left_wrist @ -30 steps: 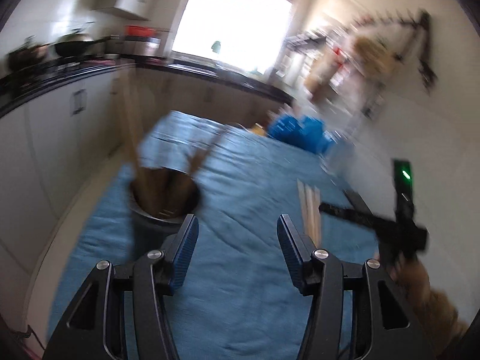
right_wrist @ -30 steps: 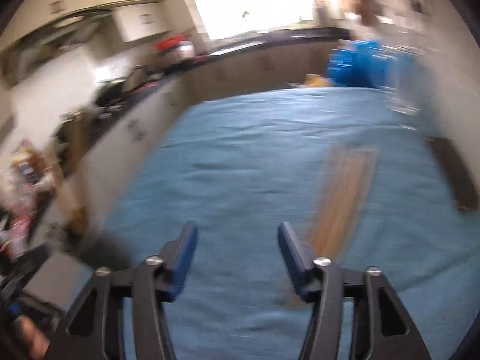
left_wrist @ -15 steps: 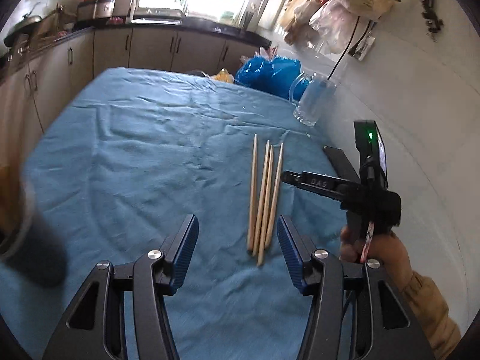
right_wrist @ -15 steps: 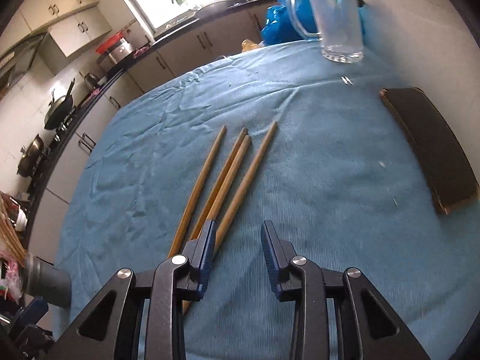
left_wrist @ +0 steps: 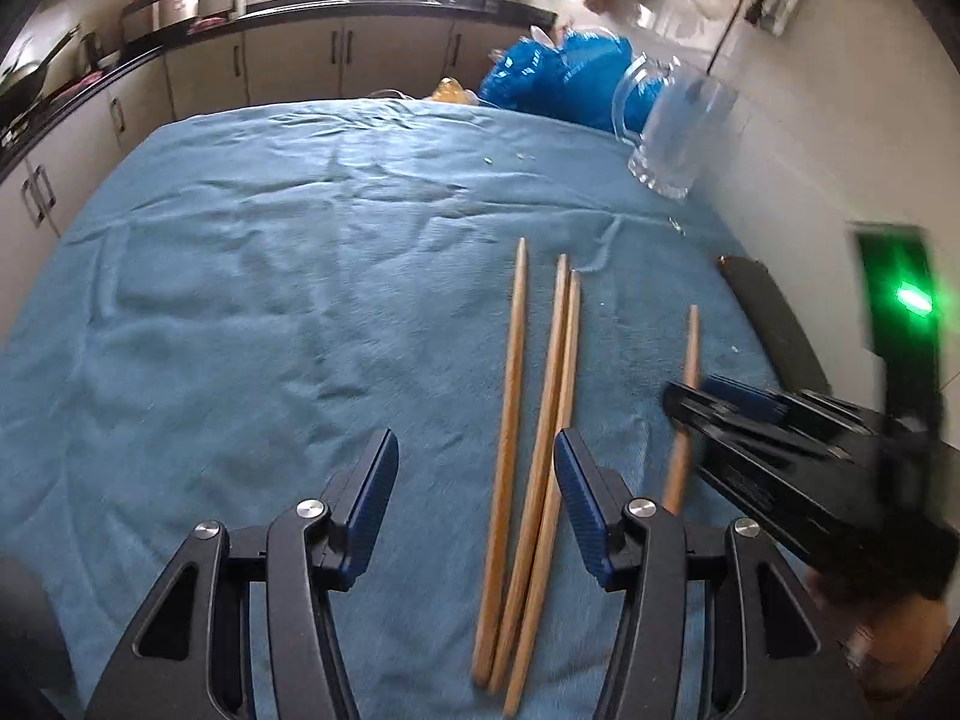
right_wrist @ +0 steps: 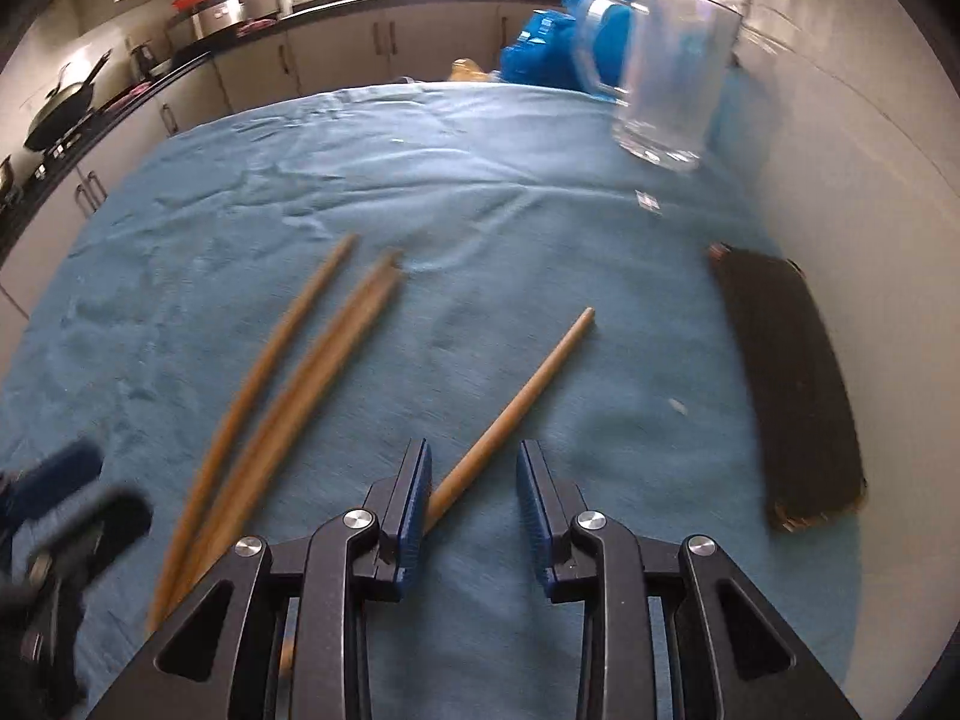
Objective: Organize utensils
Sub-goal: 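Close the left tool on a chopstick while the right tool grasps another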
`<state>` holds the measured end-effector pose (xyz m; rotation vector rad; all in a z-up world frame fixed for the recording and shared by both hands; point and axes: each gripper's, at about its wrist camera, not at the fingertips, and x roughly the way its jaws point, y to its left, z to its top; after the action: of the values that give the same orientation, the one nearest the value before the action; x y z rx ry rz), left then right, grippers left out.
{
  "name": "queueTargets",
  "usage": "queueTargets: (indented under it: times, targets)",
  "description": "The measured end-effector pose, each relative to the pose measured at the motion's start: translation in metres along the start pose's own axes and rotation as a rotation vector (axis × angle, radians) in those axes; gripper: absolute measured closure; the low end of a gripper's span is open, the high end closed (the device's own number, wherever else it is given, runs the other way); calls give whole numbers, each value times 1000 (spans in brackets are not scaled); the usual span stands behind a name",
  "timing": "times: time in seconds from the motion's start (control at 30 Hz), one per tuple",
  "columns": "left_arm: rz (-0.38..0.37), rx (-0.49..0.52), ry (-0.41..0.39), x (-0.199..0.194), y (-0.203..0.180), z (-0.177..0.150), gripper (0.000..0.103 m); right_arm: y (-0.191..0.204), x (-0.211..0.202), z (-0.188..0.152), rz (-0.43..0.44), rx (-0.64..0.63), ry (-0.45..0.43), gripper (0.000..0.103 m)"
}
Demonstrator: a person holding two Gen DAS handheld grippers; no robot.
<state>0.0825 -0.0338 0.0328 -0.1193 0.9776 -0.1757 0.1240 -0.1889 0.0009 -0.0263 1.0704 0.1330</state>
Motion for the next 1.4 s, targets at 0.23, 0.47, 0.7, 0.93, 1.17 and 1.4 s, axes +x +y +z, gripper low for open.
queueTargets:
  times: [0.23, 0.47, 0.7, 0.93, 1.17, 1.4]
  targets:
    - [-3, 25, 47, 37, -10, 21, 86, -19, -10, -15, 7, 16, -6, 72]
    - [88, 54, 72, 32, -1, 16, 96, -19, -11, -15, 8, 22, -17, 71]
    - [-20, -83, 169, -3, 32, -22, 96, -18, -17, -22, 34, 1, 11, 85]
    - [-98, -85, 268, -31, 38, -65, 96, -24, -35, -48, 154, -29, 134, 87]
    - [-60, -17, 328, -28, 27, -61, 95, -26, -44, -67, 156, -23, 285, 86]
    - [0, 14, 387, -8, 15, -35, 95, -17, -27, -43, 64, -21, 410, 77]
